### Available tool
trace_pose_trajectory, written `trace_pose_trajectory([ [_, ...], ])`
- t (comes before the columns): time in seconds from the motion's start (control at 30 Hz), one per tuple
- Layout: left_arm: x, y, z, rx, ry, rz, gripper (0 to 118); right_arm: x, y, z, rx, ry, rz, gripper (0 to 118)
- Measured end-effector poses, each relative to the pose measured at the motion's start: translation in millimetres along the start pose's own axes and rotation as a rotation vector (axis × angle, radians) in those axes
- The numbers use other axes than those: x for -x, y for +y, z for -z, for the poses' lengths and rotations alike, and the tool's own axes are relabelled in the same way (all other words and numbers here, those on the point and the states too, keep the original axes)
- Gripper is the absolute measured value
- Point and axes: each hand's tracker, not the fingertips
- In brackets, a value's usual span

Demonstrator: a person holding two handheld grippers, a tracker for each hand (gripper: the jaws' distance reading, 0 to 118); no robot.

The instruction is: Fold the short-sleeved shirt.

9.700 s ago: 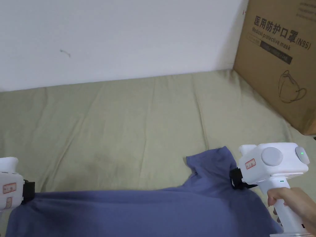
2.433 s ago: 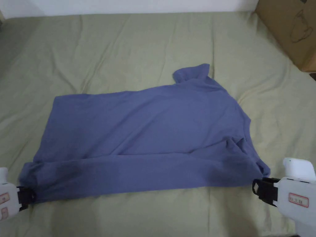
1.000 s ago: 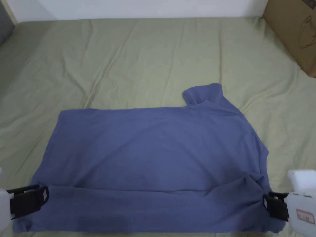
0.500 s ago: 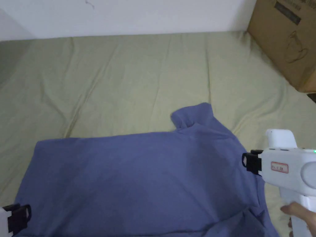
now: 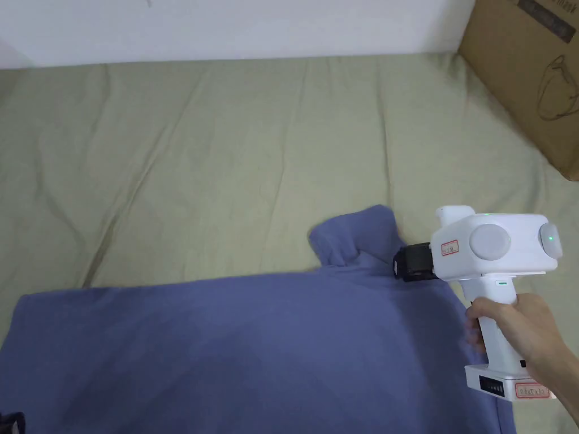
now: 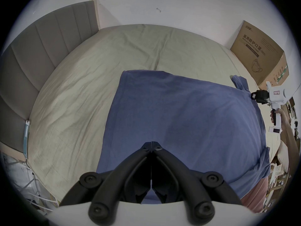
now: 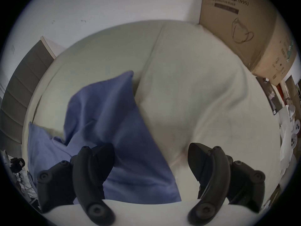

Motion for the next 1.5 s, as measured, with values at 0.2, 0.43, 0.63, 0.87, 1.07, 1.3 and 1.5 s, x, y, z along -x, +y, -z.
trace_pose_trajectory([
  [0.2,4.7,-0.7,5.4,0.017,0.011,-0.013,0,-0.8,-1.1,-16.7,-0.036,-0.024,-0.069,27],
  [0.43,16.3,18.9,19.7,0.007,0.008,-0.028,0,-7.0,3.7,-21.6,-0.013,0.05,0.013,0],
  [0.63,43.0,86.1,63.5,-0.012,0.024,-0.107,94,-2.5,3.8,-26.5,-0.016,0.037,-0.013,0],
  [0.87,58.3,142.7,123.6,-0.005,0.07,-0.14,109,0.7,7.2,-25.5,-0.009,0.026,-0.022,0],
  [1.07,38.5,147.9,156.2,0.08,0.137,-0.02,100,3.8,8.2,-26.0,-0.002,0.017,-0.022,0],
  [1.3,27.2,150.3,114.2,0.053,0.084,0.01,1,-1.8,9.6,-51.4,-0.039,0.039,-0.003,0],
  [1.5,24.3,136.1,57.9,-0.025,0.072,0.038,1,2.0,2.6,-99.4,-0.085,0.11,-0.046,0],
])
